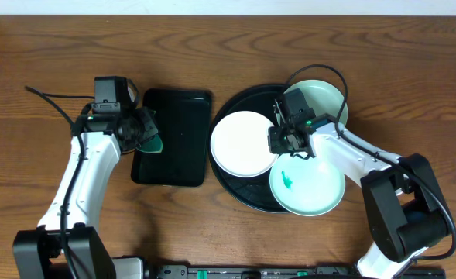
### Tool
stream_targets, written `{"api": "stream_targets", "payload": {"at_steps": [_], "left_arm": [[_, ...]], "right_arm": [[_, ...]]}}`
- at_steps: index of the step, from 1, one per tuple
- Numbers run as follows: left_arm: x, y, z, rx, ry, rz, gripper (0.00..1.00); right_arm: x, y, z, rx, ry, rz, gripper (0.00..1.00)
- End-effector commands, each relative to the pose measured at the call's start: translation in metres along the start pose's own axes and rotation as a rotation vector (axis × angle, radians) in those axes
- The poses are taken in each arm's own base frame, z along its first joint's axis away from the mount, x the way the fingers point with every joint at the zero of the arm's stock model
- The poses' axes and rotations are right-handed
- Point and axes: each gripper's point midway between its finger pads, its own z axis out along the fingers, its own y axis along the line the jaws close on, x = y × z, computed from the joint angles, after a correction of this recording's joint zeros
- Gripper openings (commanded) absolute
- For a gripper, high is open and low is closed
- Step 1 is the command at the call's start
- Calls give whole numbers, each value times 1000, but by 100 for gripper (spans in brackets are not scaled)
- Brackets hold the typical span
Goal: Clean dirty plates on tray and stack at the side
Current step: 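Lift the pink-white plate off the round tray with the right gripper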
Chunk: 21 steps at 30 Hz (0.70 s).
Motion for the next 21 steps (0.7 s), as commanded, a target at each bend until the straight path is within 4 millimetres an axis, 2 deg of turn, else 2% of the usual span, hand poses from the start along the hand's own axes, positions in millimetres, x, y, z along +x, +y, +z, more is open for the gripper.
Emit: {"api": "stream_targets", "payload": {"at_steps": [1, 2, 8, 13, 21], "left_arm": [[4, 5, 5, -19, 9, 32, 8], [4, 5, 5, -18, 8, 39, 8], [2, 4, 5, -15, 0, 48, 8], [2, 4, 5, -15, 0, 51, 8], [2, 4, 5, -15, 0, 51, 7]], "right_arm": [[6, -3, 6, 17, 12, 0, 6], [6, -3, 6, 17, 12, 0, 1], [8, -3, 6, 17, 17, 0, 1], [9, 8, 2, -47, 34, 16, 1], [5, 11, -23, -61, 5, 17, 1]]}}
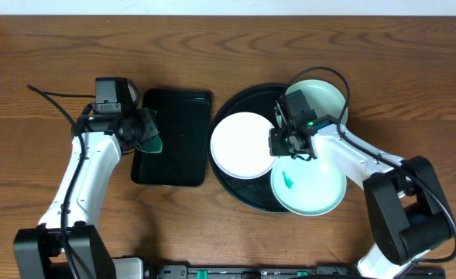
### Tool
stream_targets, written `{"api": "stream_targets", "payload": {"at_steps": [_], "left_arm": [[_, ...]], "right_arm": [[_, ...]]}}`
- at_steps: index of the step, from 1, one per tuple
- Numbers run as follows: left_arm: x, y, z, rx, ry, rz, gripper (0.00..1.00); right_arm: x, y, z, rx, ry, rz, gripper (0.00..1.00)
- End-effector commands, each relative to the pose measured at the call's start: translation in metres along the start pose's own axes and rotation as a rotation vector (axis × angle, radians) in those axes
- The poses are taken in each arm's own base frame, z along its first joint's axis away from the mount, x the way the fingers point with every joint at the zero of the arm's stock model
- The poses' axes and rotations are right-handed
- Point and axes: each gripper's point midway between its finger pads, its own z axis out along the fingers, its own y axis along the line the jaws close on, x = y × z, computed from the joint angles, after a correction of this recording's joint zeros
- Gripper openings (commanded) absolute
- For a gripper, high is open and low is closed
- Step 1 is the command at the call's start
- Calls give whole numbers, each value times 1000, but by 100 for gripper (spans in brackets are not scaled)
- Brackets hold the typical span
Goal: Clean dirty plates on tray and stack at the side
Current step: 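Lift the pink-white plate off the round tray with the right gripper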
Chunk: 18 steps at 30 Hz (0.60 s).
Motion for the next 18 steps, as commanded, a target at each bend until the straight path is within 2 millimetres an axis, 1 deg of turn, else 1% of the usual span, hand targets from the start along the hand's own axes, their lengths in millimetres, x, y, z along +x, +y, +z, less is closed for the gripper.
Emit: {"api": "stream_targets", "payload": {"at_steps": [1, 6, 9, 12, 15, 18], "left_arm": [[1, 3, 3, -15, 0, 21, 8], [-1, 3, 3, -12, -9, 22, 8], [-2, 3, 3, -12, -10, 25, 8], [-1, 3, 3, -12, -9, 25, 8], [-1, 2, 3, -11, -9, 25, 8], [-1, 2, 3, -11, -9, 25, 8]], "right_arm": [[-5, 11, -23, -49, -36, -10, 1], [-15, 14, -55, -73, -105, -6, 1], [-19, 14, -74, -86, -139, 36, 1], [-22, 14, -88, -95, -168, 46, 1], [-23, 14, -96, -99, -183, 58, 1], [-23, 14, -96, -100, -183, 78, 1]]}}
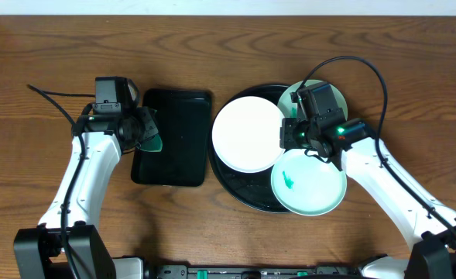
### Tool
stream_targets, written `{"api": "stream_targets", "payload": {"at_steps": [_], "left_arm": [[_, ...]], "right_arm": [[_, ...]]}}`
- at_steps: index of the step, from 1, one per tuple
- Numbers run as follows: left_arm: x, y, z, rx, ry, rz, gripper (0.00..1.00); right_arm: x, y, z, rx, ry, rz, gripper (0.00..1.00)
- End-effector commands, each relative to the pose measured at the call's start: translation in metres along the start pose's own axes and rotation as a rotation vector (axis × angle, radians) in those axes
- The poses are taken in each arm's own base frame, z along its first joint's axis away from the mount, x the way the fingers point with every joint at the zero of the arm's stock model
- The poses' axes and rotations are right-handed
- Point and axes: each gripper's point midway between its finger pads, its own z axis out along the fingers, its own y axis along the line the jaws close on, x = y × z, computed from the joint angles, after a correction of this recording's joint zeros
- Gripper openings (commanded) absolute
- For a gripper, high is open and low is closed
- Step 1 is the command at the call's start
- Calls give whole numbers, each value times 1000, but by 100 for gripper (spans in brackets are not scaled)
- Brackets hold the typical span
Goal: Clean dirty plates on tray and stack at the side
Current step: 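Lift the pink-white plate off the round tray with the right gripper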
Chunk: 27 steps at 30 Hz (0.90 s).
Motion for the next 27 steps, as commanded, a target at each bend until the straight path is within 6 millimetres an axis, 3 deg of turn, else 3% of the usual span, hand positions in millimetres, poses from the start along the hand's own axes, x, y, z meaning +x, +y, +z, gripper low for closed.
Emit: {"api": "stream_targets", "payload": {"at_steps": [1, 14, 19, 27], "left_arm": [[1, 4, 3, -16, 1, 23, 8], [1, 3, 3, -15, 2, 23, 8], [1, 3, 3, -15, 2, 23, 8], [1, 3, 3, -15, 2, 22, 8]], "right_arm": [[0, 0, -3, -5, -2, 44, 1], [-11, -10, 12, 50, -47, 147, 1], [-27, 1, 16, 4, -110, 210, 1], [-46, 38, 34, -95, -200, 250, 1]]}}
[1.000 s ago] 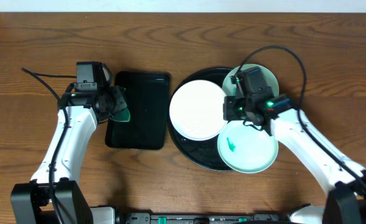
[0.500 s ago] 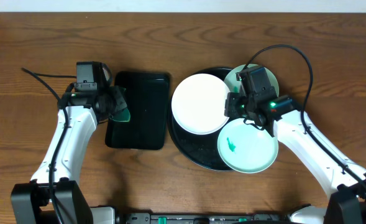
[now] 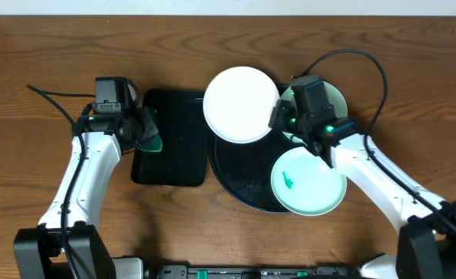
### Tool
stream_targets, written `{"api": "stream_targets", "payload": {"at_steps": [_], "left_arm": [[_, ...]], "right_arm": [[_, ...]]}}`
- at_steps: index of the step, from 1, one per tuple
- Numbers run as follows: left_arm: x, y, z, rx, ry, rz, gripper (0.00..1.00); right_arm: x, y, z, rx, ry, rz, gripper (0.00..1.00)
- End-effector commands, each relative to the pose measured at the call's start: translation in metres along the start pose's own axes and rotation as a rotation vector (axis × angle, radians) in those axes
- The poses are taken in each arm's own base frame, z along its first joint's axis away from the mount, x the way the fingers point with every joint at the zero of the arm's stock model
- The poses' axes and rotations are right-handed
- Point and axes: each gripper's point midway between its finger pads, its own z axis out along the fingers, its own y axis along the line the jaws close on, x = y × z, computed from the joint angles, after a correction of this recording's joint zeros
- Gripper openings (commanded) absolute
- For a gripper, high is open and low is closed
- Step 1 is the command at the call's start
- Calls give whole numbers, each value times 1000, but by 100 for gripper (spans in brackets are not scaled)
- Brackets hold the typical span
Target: Clean dirty plates on tray and stack at the side
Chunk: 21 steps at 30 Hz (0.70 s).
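Note:
A clean-looking white plate [image 3: 239, 103] hangs above the back left rim of the round black tray [image 3: 239, 182]; my right gripper [image 3: 279, 117] is shut on the plate's right edge. A mint plate with a green smear [image 3: 309, 184] lies at the tray's front right. A second mint plate [image 3: 336, 99] at the back right is mostly hidden by my right arm. My left gripper [image 3: 145, 130] is shut on a green sponge [image 3: 154, 142] at the left edge of the black rectangular tray [image 3: 177, 143].
A black cable [image 3: 53, 98] trails over the wooden table [image 3: 42, 178] behind my left arm. Another cable loops above my right arm. The rectangular tray lies just left of the round one, its inside bare.
The white plate, still in my right gripper, has moved toward the back and slightly left, now overlapping the round tray's rim. My left arm and the sponge have stayed put.
The white plate first lay flat on the left of the round tray with my right gripper at its right edge, and stayed so a moment later. Then it was held raised off the tray. Now it hangs farther back. The left gripper held the sponge throughout.

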Motion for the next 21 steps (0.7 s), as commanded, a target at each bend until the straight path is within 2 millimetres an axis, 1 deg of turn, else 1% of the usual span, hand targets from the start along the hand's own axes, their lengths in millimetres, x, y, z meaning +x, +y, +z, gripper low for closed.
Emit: {"api": "stream_targets", "payload": {"at_steps": [1, 6, 9, 13, 17, 20, 21], "left_arm": [[1, 3, 3, -15, 2, 22, 8], [1, 3, 3, -15, 1, 23, 8], [1, 3, 3, -15, 2, 23, 8], [1, 4, 3, -16, 1, 23, 8], [0, 5, 2, -24, -3, 21, 8], [-3, 13, 2, -72, -22, 2, 8], [-4, 16, 2, -85, -28, -9, 8]], "right_arm": [[7, 12, 13, -12, -4, 55, 1], [0, 39, 30, -37, 0, 30, 1], [-8, 53, 39, -19, -1, 15, 1], [-22, 78, 52, 1, -31, -51, 1], [-30, 93, 59, 51, -83, -149, 1], [-30, 103, 60, 80, -126, -230, 1], [-30, 103, 59, 104, -147, -250, 1]]}}
